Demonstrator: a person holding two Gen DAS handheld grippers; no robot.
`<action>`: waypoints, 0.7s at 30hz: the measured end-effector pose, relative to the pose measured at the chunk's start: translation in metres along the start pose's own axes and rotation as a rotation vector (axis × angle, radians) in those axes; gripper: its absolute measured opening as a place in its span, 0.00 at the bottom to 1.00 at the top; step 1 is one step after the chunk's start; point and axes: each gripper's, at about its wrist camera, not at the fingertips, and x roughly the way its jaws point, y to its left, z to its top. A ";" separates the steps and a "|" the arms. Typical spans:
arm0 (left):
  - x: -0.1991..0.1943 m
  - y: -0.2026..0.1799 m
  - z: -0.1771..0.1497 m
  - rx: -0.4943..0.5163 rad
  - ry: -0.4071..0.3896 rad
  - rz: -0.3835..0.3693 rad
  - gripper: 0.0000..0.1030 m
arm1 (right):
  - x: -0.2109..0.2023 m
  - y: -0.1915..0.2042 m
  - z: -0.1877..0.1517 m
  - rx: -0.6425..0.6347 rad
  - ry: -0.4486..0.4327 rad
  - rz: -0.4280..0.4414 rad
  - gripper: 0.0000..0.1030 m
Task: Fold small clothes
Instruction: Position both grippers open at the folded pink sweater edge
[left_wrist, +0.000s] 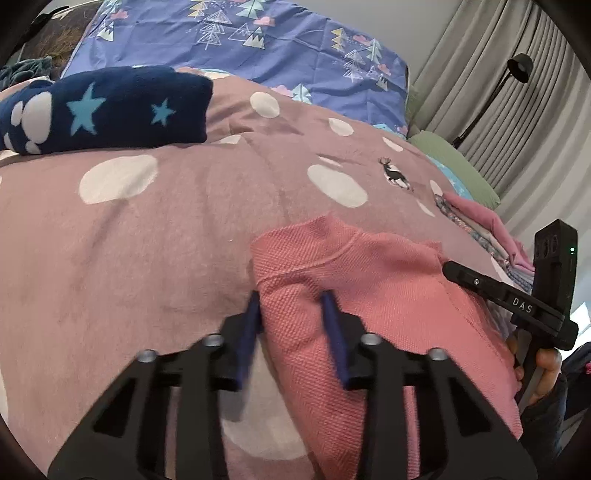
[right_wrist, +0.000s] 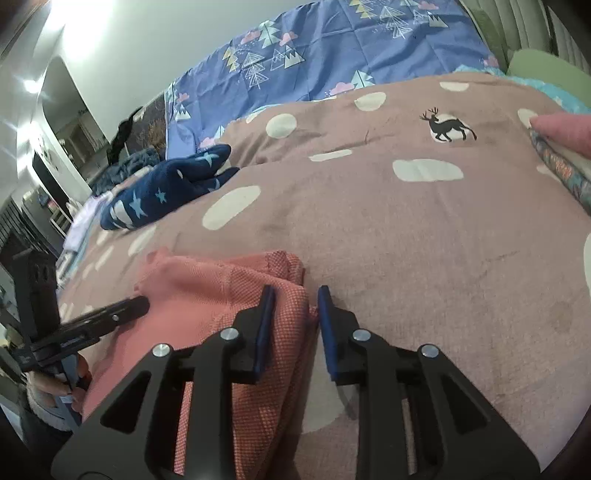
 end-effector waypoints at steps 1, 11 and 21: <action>-0.006 -0.004 -0.002 0.009 -0.011 0.022 0.28 | -0.007 -0.002 -0.001 0.022 -0.010 -0.005 0.32; -0.081 -0.028 -0.074 0.154 0.057 -0.065 0.45 | -0.062 0.003 -0.056 -0.018 0.050 0.099 0.48; -0.122 -0.051 -0.130 0.212 0.080 -0.056 0.48 | -0.063 -0.011 -0.066 0.042 0.025 0.179 0.51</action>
